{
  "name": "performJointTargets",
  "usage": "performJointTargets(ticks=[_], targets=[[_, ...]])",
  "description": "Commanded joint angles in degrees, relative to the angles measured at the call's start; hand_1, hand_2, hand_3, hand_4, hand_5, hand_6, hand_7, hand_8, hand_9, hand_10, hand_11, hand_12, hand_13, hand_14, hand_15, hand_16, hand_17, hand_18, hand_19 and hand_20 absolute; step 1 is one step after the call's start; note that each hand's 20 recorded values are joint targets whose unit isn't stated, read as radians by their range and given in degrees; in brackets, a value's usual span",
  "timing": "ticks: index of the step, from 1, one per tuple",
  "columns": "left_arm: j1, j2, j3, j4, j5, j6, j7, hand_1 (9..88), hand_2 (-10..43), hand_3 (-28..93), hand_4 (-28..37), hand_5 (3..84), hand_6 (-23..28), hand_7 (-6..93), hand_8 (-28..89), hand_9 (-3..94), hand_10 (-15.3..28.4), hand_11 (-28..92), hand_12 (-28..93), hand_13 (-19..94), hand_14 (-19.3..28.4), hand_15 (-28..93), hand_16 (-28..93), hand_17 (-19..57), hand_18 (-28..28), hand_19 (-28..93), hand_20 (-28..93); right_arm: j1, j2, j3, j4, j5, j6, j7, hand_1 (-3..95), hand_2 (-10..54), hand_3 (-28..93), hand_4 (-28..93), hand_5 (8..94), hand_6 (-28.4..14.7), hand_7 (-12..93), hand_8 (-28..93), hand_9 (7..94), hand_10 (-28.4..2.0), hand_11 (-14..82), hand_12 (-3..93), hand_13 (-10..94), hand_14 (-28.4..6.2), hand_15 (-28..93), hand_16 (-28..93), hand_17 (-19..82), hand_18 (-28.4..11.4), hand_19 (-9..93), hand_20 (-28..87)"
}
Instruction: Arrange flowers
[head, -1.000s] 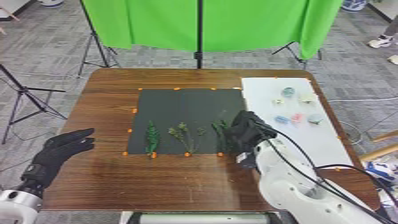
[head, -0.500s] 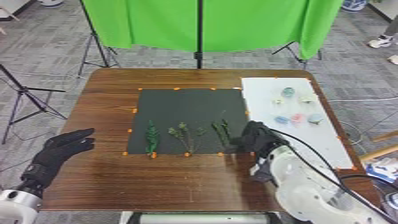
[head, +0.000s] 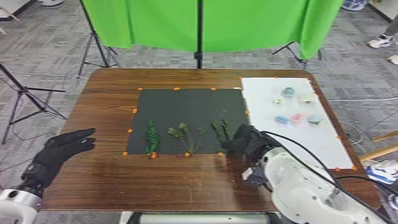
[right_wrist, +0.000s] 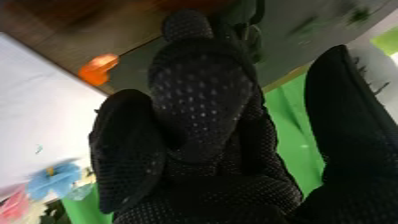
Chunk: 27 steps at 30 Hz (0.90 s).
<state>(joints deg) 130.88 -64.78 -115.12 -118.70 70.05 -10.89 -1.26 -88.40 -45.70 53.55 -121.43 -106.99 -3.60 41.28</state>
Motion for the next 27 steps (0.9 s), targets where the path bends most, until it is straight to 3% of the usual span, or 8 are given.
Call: performJointTargets(ticks=[1,8,15,20,23,27], targets=[[0.24,-0.26,0.13,0.21,0.17,-0.58,-0.49,32.2,-3.1,61,-16.0,45.3,6.0,9.1,-5,44.9,14.9,16,11,37,19.6,20,1,9.1,14.9,18,22,0.77,-1.05,-1.62,0.18,2.47,0.57,-1.28,34.3,4.7,52,-8,79.1,-8.3,15,-6,91.1,-17.4,21.5,21.6,94,-4.2,53,21,76,-6.4,82,37],[0.36,-0.55,0.10,0.14,0.27,-0.50,-0.30,32.1,-3.1,61,-16.0,45.3,6.0,9.1,-5,44.8,14.9,16,11,37,19.6,20,1,9.1,14.9,18,22,0.70,-1.45,-0.63,0.02,1.76,-0.86,-1.31,34.2,4.8,52,-8,79.0,-8.2,15,-6,91.0,-17.5,21.4,21.6,94,-4.3,53,21,75,-6.4,82,36],[0.90,-0.98,-0.26,-0.13,0.35,-0.32,-0.02,32.1,-3.0,61,-16.0,45.3,6.0,9.2,-5,44.9,14.9,16,11,37,19.6,20,1,9.0,14.9,18,22,1.03,0.78,4.81,-0.74,-4.20,1.15,-1.03,33.9,4.3,53,-8,78.5,-7.0,17,-5,90.5,-17.4,22.1,22.4,94,-4.4,52,22,74,-6.8,84,36],[0.59,-0.74,-0.04,-0.05,0.29,-0.33,-0.08,32.0,-3.1,61,-16.1,45.3,6.0,9.2,-5,44.8,15.0,16,11,37,19.5,20,1,9.0,14.9,18,22,3.39,3.19,5.61,2.41,-12.42,5.21,-0.08,35.1,1.8,55,-9,72.4,-4.9,17,-6,86.3,-17.0,22.6,23.7,94,-4.9,48,27,71,-8.5,89,34],[0.62,-0.73,0.10,-0.12,0.36,-0.20,-0.09,32.1,-3.0,61,-16.2,45.4,6.0,9.1,-5,44.9,15.0,16,11,37,19.6,20,1,9.0,14.9,18,22,3.79,2.94,7.48,4.50,-15.96,0.76,0.79,35.7,-0.4,57,-8,67.0,-4.5,14,-6,80.9,-17.4,21.7,24.0,93,-5.3,45,31,68,-9.4,91,33],[0.50,-0.75,0.05,-0.12,0.34,-0.25,0.01,32.1,-3.0,61,-16.0,45.4,6.0,9.3,-5,44.9,15.0,16,11,37,19.6,20,1,9.0,14.9,18,22,5.34,4.19,6.96,7.36,-18.47,1.10,1.95,34.9,-3.2,59,-9,61.0,-4.1,12,-6,73.7,-19.2,18.5,23.6,90,-6.5,44,33,64,-10.7,91,33]])
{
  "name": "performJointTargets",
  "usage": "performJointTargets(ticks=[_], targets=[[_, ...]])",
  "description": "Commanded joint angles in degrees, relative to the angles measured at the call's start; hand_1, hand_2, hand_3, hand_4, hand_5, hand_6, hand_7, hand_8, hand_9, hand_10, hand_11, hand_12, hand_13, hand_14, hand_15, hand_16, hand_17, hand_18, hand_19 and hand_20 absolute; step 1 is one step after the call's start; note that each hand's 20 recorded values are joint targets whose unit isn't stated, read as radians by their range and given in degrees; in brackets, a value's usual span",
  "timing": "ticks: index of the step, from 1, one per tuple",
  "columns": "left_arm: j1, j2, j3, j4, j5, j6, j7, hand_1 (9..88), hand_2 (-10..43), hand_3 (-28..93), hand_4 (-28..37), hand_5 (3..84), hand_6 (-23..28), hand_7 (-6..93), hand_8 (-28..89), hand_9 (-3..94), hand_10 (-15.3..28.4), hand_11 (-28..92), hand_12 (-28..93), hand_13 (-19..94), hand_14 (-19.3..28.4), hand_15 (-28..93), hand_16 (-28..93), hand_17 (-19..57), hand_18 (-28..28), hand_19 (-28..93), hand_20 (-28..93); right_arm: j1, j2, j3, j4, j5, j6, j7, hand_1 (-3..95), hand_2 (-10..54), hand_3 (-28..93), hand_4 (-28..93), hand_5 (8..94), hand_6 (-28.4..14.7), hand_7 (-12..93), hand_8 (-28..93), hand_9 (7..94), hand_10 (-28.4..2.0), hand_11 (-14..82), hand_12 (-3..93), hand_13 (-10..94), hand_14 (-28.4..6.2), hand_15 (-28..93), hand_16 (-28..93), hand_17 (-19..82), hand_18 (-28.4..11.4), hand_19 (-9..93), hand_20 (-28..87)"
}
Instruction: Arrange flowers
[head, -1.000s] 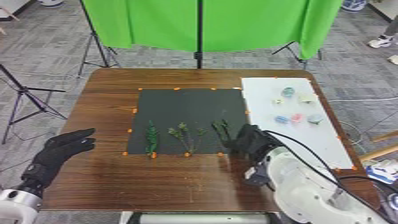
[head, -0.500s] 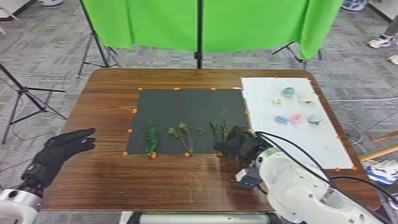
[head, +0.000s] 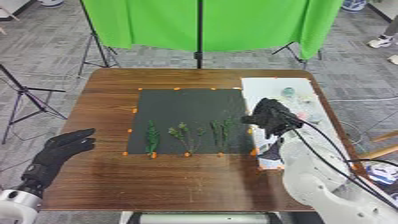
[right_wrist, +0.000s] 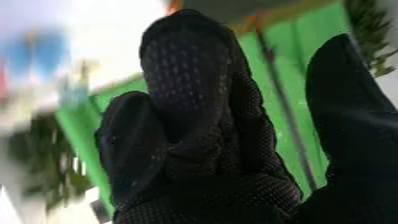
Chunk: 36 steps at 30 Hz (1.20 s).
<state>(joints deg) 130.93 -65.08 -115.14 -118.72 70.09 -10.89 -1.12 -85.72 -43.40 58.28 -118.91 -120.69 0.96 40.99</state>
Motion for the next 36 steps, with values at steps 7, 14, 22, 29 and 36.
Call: performJointTargets(ticks=[7,14,22,29,36], targets=[[0.32,-0.44,0.02,-0.09,0.36,-0.22,-0.07,32.2,-3.1,61,-15.9,45.3,6.0,9.2,-5,44.8,15.0,16,11,37,19.6,20,1,9.0,14.9,18,22,5.16,2.77,-0.07,9.23,-6.72,-5.61,3.66,34.8,-5.0,60,-10,58.8,-4.0,11,-6,71.5,-19.3,18.0,23.7,88,-6.9,45,32,63,-11.4,92,32],[0.67,-0.66,0.02,-0.20,0.26,-0.31,-0.18,32.2,-3.2,61,-16.0,45.4,6.0,9.2,-5,44.8,15.1,16,11,37,19.5,20,1,9.1,14.9,18,22,5.49,2.14,-1.84,11.58,-5.64,-7.32,5.13,34.7,-6.7,61,-10,56.8,-3.6,11,-6,71.0,-19.1,17.9,23.7,88,-7.0,45,32,62,-11.6,92,32],[-0.14,-0.17,0.40,0.27,0.17,-0.69,-0.29,32.2,-3.2,61,-16.0,45.3,6.0,9.1,-5,44.9,14.9,16,11,37,19.5,20,1,9.0,14.9,18,22,4.50,1.58,-3.12,13.79,-6.72,-7.05,5.99,36.0,-8.1,62,-10,56.6,-3.0,11,-6,72.8,-18.5,18.8,23.4,89,-5.9,46,32,63,-11.2,92,32],[0.02,-0.28,0.25,0.25,0.13,-0.74,-0.23,32.2,-3.1,61,-16.2,45.3,6.0,9.2,-5,44.9,15.0,16,11,37,19.5,20,1,9.1,14.9,18,22,2.34,1.89,-5.59,16.00,-11.11,6.16,3.95,42.8,-9.4,63,-12,59.5,-1.5,13,-7,76.6,-16.3,21.3,23.2,91,-4.5,46,32,64,-10.1,92,31],[-0.06,-0.25,0.19,0.22,0.16,-0.87,-0.27,32.3,-3.1,61,-16.0,45.3,6.0,9.3,-5,44.9,15.0,16,11,37,19.5,20,1,9.0,15.0,18,22,2.30,1.85,-8.58,18.38,-15.35,18.15,1.93,62.1,-9.5,54,-14,74.3,-0.6,21,10,90.7,-9.7,13.7,40.0,94,-1.7,52,31,68,-9.0,93,36]])
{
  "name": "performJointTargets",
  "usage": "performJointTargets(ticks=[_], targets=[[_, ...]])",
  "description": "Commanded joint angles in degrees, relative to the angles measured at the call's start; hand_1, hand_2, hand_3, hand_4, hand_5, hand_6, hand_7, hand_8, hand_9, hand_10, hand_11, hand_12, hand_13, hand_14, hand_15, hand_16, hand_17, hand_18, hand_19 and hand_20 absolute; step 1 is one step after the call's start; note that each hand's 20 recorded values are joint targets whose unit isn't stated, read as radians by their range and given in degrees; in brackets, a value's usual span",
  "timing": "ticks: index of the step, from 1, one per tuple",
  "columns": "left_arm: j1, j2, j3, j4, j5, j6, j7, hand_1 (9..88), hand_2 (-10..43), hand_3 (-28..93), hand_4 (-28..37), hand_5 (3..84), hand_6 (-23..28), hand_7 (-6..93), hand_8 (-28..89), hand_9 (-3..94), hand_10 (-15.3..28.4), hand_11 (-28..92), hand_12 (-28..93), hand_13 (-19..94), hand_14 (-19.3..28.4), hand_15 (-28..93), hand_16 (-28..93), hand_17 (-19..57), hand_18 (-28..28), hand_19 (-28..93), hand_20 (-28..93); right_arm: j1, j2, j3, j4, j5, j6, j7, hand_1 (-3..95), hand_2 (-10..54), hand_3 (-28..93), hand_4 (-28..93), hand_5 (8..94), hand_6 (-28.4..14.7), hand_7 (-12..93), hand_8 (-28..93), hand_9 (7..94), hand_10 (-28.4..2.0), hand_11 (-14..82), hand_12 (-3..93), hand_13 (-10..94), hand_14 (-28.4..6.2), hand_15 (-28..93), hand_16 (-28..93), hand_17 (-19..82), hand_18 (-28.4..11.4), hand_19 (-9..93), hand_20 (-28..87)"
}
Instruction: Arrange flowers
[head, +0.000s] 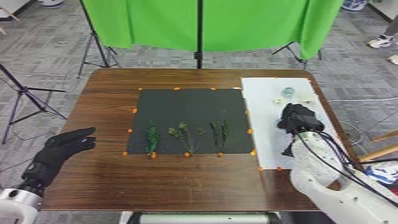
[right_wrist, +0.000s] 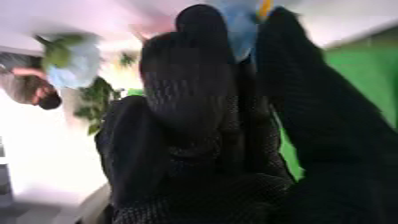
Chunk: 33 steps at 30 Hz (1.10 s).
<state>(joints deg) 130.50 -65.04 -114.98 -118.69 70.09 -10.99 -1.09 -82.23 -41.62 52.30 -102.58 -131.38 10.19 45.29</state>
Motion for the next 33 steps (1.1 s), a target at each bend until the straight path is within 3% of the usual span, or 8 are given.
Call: performJointTargets(ticks=[1,10,15,19,23,27,29,33], targets=[[0.28,-0.26,0.11,0.24,0.17,-0.67,-0.27,32.3,-3.0,61,-16.0,45.3,6.0,9.2,-5,44.9,14.9,16,11,37,19.6,20,1,9.0,15.0,18,22,-1.17,0.23,-2.79,2.24,-4.76,9.71,-2.82,63.0,-9.5,54,-14,75.5,-0.4,22,10,91.4,-9.4,13.6,40.7,94,-1.6,53,30,68,-9.0,93,36],[0.52,-0.41,-0.16,0.05,0.27,-0.15,0.53,32.2,-3.0,61,-16.0,45.4,6.0,9.1,-5,44.9,15.0,16,11,37,19.6,20,1,9.1,15.0,18,22,-0.72,2.13,0.35,0.37,-4.41,13.96,-4.18,65.4,-9.5,56,-15,79.1,-1.7,23,10,93.4,-8.9,14.1,42.8,94,-0.9,55,29,69,-9.2,93,37],[1.09,0.58,-0.22,-0.02,-0.48,2.60,2.54,32.3,-3.0,61,-16.1,45.6,6.0,9.3,-5,45.2,14.9,16,11,37,19.6,20,1,9.1,15.0,19,22,2.44,3.47,2.33,-3.58,-2.66,13.41,-4.74,65.4,-9.5,56,-15,79.2,-1.7,23,10,93.6,-8.8,13.6,43.3,94,-0.9,55,29,69,-9.2,93,37],[2.08,2.11,-0.29,-0.13,-3.62,8.81,5.90,31.2,-1.5,61,-16.5,45.9,6.2,9.5,-5,45.5,15.1,17,11,37,19.6,20,1,9.2,15.1,18,22,9.88,3.16,-0.84,-5.67,0.62,12.36,-7.84,65.2,-9.5,57,-15,79.2,-1.8,23,10,93.7,-8.9,13.4,43.6,94,-0.8,55,29,69,-9.0,93,37],[2.79,3.29,0.66,0.05,-9.10,16.10,10.72,23.3,12.4,66,-27.7,47.4,5.9,9.9,-6,47.5,15.4,17,11,38,19.6,19,0,10.1,14.8,17,21,20.80,-0.16,-8.17,-5.65,6.76,10.29,-12.58,65.3,-9.5,56,-15,79.3,-1.9,23,10,93.7,-9.0,13.4,43.6,94,-0.7,55,29,69,-9.0,93,37],[2.49,4.24,2.68,0.36,-12.24,21.65,15.13,20.6,23.4,62,-28.3,49.0,5.9,10.3,-6,49.5,15.7,18,10,39,19.2,20,-1,11.0,14.4,16,20,30.92,-6.63,-15.88,-3.33,15.94,7.53,-17.78,65.6,-9.5,56,-15,79.3,-1.9,23,10,93.6,-8.9,13.2,43.9,94,-0.7,55,29,69,-8.6,93,37],[2.35,4.26,3.04,0.40,-12.55,22.04,15.68,21.3,27.2,59,-28.3,49.8,5.9,10.6,-6,50.1,15.8,18,10,39,18.9,19,-1,11.7,14.1,16,20,34.93,-10.66,-19.38,-1.57,18.73,6.54,-20.20,65.6,-9.5,56,-15,79.3,-1.9,23,10,93.6,-8.8,13.1,44.0,94,-0.7,54,29,69,-8.5,93,37],[1.51,4.34,4.11,0.48,-12.22,22.37,14.85,25.2,31.7,52,-28.3,50.0,6.1,10.1,-6,50.8,16.0,18,10,39,18.3,18,-2,13.0,13.2,13,19,39.50,-17.99,-23.99,1.79,21.02,4.70,-25.05,65.7,-9.5,56,-15,79.2,-1.8,23,10,93.5,-8.9,13.1,43.9,94,-0.7,54,30,69,-8.4,93,37]])
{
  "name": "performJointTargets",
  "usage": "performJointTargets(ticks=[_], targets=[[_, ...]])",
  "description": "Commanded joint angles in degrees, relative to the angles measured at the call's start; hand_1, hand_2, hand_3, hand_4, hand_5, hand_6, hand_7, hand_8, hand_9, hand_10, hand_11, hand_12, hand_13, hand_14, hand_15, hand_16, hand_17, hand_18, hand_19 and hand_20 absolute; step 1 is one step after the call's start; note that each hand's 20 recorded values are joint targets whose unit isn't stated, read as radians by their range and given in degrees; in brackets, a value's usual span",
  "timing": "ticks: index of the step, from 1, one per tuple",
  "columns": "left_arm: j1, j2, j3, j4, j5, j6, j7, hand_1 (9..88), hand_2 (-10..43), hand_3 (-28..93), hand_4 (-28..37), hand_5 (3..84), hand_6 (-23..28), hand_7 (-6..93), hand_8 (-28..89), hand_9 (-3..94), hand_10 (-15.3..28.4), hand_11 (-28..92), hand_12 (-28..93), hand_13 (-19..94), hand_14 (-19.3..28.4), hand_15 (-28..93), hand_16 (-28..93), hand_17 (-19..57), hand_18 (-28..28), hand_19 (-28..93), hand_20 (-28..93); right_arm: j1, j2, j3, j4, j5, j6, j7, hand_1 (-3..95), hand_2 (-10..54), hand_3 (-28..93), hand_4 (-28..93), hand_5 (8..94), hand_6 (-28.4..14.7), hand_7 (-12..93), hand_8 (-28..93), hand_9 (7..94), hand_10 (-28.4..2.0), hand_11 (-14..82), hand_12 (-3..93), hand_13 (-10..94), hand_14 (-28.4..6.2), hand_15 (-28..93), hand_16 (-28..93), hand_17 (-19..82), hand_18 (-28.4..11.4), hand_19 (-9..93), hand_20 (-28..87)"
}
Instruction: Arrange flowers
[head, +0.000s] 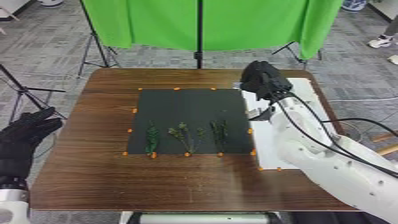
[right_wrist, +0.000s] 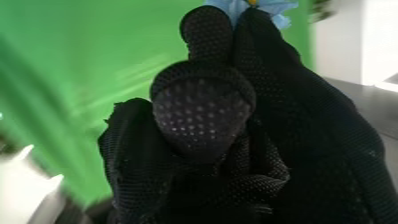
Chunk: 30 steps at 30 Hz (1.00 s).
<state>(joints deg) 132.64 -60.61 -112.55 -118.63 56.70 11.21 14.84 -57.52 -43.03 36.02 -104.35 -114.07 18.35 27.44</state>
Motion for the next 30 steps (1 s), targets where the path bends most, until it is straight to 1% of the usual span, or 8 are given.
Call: performJointTargets(ticks=[1,4,11,12,15,19,25,30], targets=[[-0.85,-0.02,1.94,0.44,1.37,0.36,-1.30,25.7,32.4,51,-28.3,50.0,6.3,10.0,-6,50.8,16.0,18,10,39,18.1,18,-2,13.2,13.0,13,19,15.82,-17.94,-9.18,4.22,3.87,-3.45,-8.06,65.7,-9.5,56,-15,79.2,-1.7,23,10,93.6,-8.9,13.1,44.0,94,-0.7,54,30,69,-8.4,93,37],[-0.96,0.13,2.59,-0.08,1.75,2.17,-2.36,27.8,33.8,48,-28.3,49.6,6.7,9.4,-6,50.8,16.2,18,9,39,17.9,17,-3,13.9,12.5,12,19,18.29,-21.80,-12.56,6.61,5.01,-5.34,-10.74,65.7,-9.5,56,-15,79.1,-1.7,24,10,93.6,-8.7,13.0,44.0,94,-0.6,54,30,69,-8.4,93,37],[-0.88,-0.10,3.35,-0.02,2.05,2.78,-2.86,26.8,34.6,50,-28.3,47.1,7.8,8.0,-6,50.2,16.4,18,9,39,17.7,16,-3,14.0,12.3,12,19,19.65,-27.16,-16.86,9.25,8.01,-9.93,-12.35,65.4,-9.5,56,-15,79.0,-1.3,24,9,93.6,-8.3,12.6,44.1,94,-0.6,54,30,69,-8.3,93,38],[-1.25,-0.29,3.15,0.51,2.13,2.12,-3.09,26.7,34.6,50,-28.3,46.9,7.9,7.9,-6,50.1,16.4,18,9,39,17.7,16,-3,13.9,12.3,12,19,19.63,-28.32,-17.24,10.23,7.47,-10.61,-12.74,65.3,-9.5,56,-15,78.9,-1.2,24,9,93.6,-8.3,12.6,44.2,94,-0.5,54,30,69,-8.3,93,38],[-1.68,-0.58,3.98,0.98,2.00,1.92,-3.36,26.3,34.7,51,-28.3,46.6,7.9,7.6,-6,50.0,16.5,17,9,39,17.9,17,-3,13.7,12.3,12,19,19.18,-29.72,-18.68,11.37,6.64,-12.13,-12.81,65.2,-9.5,56,-15,78.8,-1.1,25,9,93.6,-8.3,12.5,44.2,94,-0.6,54,30,69,-8.3,93,38],[-2.26,-0.69,4.64,1.70,2.67,0.19,-3.57,24.8,33.8,53,-28.3,46.0,8.0,7.4,-7,49.5,16.4,17,8,38,17.9,17,-3,13.4,12.5,13,19,17.96,-30.58,-19.93,12.62,5.73,-13.77,-12.53,65.0,-9.5,56,-16,78.6,-1.1,25,9,93.5,-8.1,12.4,44.1,94,-0.5,54,30,69,-8.2,93,38],[-3.36,-0.75,6.07,2.22,2.69,-1.09,-3.76,21.6,23.8,56,-28.3,43.1,9.1,5.7,-6,47.3,16.9,16,8,37,18.3,16,-3,12.2,12.8,14,18,17.18,-32.23,-22.07,15.76,3.15,-14.21,-12.00,64.9,-9.5,57,-16,78.5,-1.0,25,9,93.4,-8.2,12.6,44.0,94,-0.4,54,30,69,-8.2,93,38],[-4.34,-0.63,6.71,2.84,4.52,-4.05,-4.06,20.2,16.8,55,-28.3,41.1,9.9,4.5,-6,45.8,17.3,15,8,36,18.5,15,-3,11.5,13.0,13,17,17.80,-33.58,-23.74,17.92,1.67,-13.82,-11.59,64.7,-9.5,57,-16,78.3,-0.9,25,8,93.5,-8.1,12.8,43.7,94,-0.3,54,30,69,-8.2,93,38]])
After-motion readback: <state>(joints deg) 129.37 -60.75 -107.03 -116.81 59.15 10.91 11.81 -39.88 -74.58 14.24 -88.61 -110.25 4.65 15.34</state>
